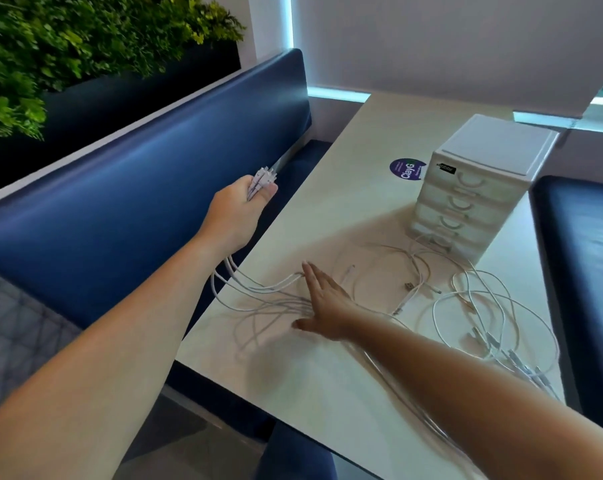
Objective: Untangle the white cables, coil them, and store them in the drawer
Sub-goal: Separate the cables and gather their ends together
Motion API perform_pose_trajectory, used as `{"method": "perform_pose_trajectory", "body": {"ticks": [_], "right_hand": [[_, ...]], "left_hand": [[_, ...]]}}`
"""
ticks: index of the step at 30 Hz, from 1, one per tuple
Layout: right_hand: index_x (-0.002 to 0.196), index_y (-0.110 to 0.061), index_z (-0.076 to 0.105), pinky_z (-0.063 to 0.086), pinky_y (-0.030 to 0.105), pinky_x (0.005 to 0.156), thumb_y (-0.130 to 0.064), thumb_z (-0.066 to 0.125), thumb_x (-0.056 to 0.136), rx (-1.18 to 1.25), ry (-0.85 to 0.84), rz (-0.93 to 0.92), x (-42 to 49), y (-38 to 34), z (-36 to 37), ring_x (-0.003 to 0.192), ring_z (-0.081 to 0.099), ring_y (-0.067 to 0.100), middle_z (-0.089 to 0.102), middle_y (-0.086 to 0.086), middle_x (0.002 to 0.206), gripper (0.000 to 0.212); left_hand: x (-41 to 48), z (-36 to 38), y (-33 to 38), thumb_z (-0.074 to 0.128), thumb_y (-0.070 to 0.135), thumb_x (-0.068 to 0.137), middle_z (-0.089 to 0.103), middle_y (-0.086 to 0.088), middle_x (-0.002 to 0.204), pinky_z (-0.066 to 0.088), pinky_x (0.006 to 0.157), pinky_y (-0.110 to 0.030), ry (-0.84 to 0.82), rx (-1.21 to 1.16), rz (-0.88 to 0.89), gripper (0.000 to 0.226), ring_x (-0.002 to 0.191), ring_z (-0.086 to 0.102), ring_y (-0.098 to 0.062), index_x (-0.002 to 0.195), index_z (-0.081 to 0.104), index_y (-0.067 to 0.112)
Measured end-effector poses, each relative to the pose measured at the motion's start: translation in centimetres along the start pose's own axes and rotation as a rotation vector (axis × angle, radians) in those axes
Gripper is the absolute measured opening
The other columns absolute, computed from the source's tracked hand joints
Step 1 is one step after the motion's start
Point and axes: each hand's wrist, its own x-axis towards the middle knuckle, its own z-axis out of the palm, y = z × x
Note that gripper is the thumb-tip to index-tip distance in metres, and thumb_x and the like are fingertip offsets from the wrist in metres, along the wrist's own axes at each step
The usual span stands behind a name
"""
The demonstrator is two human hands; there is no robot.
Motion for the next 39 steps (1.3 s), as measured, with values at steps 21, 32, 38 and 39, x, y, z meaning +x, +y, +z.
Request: {"method": "perform_pose_trajectory", "body": {"ticks": [21, 32, 38, 39], "right_hand": [[0.124, -0.005, 0.047, 0.045, 0.038, 0.081, -0.028, 0.056, 0.092, -0.089, -0.398, -0.16, -2.7, -4.8, 2.5, 0.099, 0.056, 0.037, 0.051, 0.018, 0.117, 0.04], [0.139, -0.015, 0.047, 0.039, 0.032, 0.097, -0.015, 0.049, 0.095, 0.069, -0.359, -0.147, -5.0, -1.3, 1.3, 0.107, 0.052, 0.034, 0.045, 0.016, 0.126, 0.045], [0.135, -0.015, 0.052, 0.037, 0.019, 0.086, -0.014, 0.054, 0.094, 0.19, -0.226, -0.095, -6.8, 1.5, 0.0, 0.103, 0.058, 0.023, 0.053, 0.008, 0.125, 0.042], [0.134, -0.016, 0.053, 0.039, 0.021, 0.086, -0.015, 0.055, 0.094, 0.205, -0.196, -0.071, -7.2, 2.2, -0.4, 0.102, 0.059, 0.023, 0.054, 0.007, 0.123, 0.04]], "left_hand": [[5.4, 1.7, -0.9, 0.039, 0.052, 0.096, 0.035, 0.014, 0.064, 0.032, 0.06, -0.031, 0.352, -0.44, -0.034, 0.027, 0.057, 0.032, -0.009, 0.085, 0.05, 0.031], [3.8, 6.0, 1.3, 0.036, 0.045, 0.103, 0.026, 0.006, 0.058, 0.02, 0.047, -0.028, 0.097, -0.554, 0.0, 0.038, 0.051, 0.021, -0.01, 0.074, 0.03, 0.021], [2.8, 7.5, 2.6, 0.049, 0.04, 0.1, 0.032, 0.011, 0.058, 0.029, 0.047, -0.019, 0.006, -0.486, 0.021, 0.037, 0.051, 0.026, -0.006, 0.07, 0.038, 0.023], [2.7, 7.8, 2.9, 0.056, 0.037, 0.097, 0.034, 0.01, 0.06, 0.031, 0.049, -0.015, 0.013, -0.441, 0.025, 0.038, 0.052, 0.029, -0.005, 0.067, 0.039, 0.023]]}}
